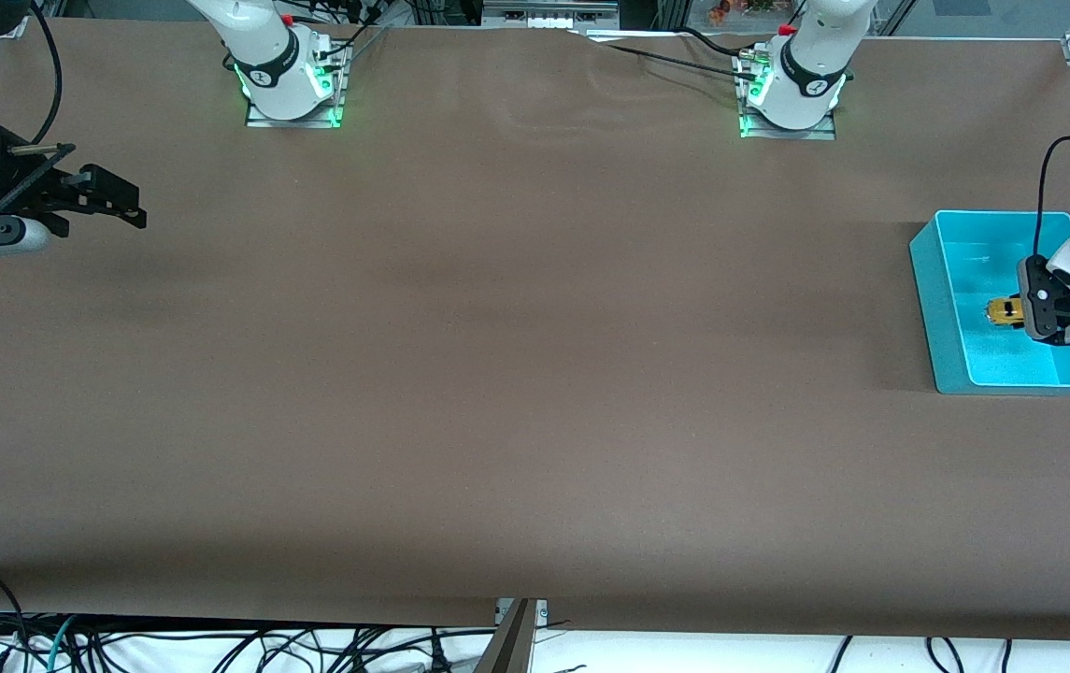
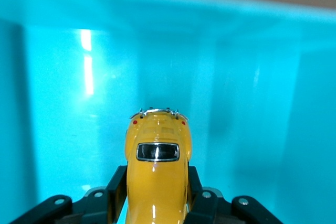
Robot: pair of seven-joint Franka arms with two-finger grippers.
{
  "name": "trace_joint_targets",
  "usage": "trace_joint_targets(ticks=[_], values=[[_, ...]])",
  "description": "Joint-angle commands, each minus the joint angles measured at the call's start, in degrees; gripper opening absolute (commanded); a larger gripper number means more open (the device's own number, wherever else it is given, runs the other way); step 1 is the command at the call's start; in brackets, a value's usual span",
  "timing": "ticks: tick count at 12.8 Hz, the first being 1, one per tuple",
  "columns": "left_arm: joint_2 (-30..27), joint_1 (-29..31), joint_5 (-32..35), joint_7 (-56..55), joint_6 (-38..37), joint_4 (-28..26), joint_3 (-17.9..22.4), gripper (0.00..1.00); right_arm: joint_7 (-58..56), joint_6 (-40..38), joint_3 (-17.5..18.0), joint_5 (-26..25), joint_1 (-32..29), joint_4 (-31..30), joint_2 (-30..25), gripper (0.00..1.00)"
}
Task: Wind and store yellow beetle car
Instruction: 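Lower the car into the cyan tray and open the left gripper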
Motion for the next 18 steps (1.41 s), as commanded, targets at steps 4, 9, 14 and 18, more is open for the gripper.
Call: trace_joint_targets(ticks=[4,9,14,18], values=[[2.92,4.29,1.71,1.27,3.79,-2.05,-1.07,0.24,0.95,-0.77,-0.01,1.05,0.1,1.13,-0.1,1.0],[1.52,4.91,0.84,5.75,4.42,-2.05,-2.3,1.0,0.95,-0.95,-0.01,1.05,0.1,1.05,-0.1,1.0],[-5.5,4.91,-0.65,-0.04,-8.74,0.57,-9.23,1.0,0.95,-1.04,-0.09,1.05,0.1,1.13,-0.1,1.0],[-6.22,4.29,-1.19,-10.31,-29.39,12.6,-19.06,1.0,0.95,-1.04,-0.09,1.05,0.1,1.05,-0.1,1.0]])
